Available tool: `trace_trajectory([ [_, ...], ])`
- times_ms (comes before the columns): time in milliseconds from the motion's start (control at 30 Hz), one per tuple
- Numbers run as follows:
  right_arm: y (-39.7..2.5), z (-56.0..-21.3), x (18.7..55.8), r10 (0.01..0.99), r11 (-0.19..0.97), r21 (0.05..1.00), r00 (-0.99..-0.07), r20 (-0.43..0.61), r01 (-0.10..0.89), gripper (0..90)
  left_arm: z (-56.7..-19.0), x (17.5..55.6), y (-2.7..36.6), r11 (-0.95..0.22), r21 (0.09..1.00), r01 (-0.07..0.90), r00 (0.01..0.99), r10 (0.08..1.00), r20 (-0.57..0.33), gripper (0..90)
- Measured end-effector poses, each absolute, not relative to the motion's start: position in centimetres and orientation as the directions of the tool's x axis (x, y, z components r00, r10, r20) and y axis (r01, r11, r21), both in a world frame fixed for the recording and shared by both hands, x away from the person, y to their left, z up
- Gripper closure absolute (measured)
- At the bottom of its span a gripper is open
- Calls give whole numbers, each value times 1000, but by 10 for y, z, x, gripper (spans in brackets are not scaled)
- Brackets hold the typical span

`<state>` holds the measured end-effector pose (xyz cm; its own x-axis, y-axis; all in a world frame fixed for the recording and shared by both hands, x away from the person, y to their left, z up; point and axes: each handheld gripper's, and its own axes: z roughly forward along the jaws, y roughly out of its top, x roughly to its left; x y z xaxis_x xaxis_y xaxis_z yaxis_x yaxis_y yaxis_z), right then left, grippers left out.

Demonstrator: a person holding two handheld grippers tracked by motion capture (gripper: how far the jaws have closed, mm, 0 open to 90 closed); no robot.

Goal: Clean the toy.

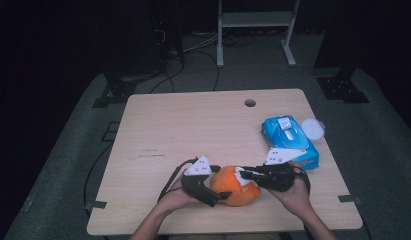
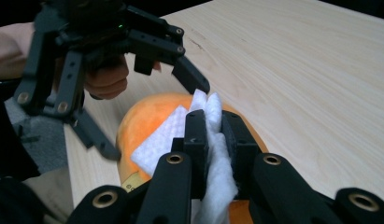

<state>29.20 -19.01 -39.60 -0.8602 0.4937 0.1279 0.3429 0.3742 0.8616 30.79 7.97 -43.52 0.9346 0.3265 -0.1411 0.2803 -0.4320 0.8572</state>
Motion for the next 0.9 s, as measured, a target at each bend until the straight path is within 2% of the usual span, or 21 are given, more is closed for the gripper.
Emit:
trace_trajectory([
  [67,-195,-397,292,497,356,863,-855,149,358,807,-441,311,79,-427,839,337,923,324,-206,47],
  [100,-196,-398,293,496,347,864,-853,162,366,807,-443,311,78,-432,836,337,924,323,-205,52],
  [200,-190,-398,294,493,355,864,-857,151,357,807,-440,310,80,-414,857,307,927,332,-172,235],
  [267,-188,-392,293,506,355,870,-853,128,341,808,-434,308,82,-387,885,258,930,349,-118,301],
  [333,-188,-386,291,511,335,884,-852,120,325,808,-427,305,82,-389,902,186,928,371,-32,312],
  [433,-185,-384,291,511,331,888,-852,116,320,807,-425,299,75,-459,883,100,920,382,94,308],
  [633,-161,-383,279,467,382,884,-882,66,269,807,-428,287,60,-534,846,8,925,326,197,289],
  [767,-166,-381,281,499,397,879,-866,34,263,808,-431,290,64,-515,856,46,931,333,151,247],
  [900,-186,-391,290,527,372,871,-845,87,321,808,-435,301,70,-427,884,192,938,346,-37,141],
])
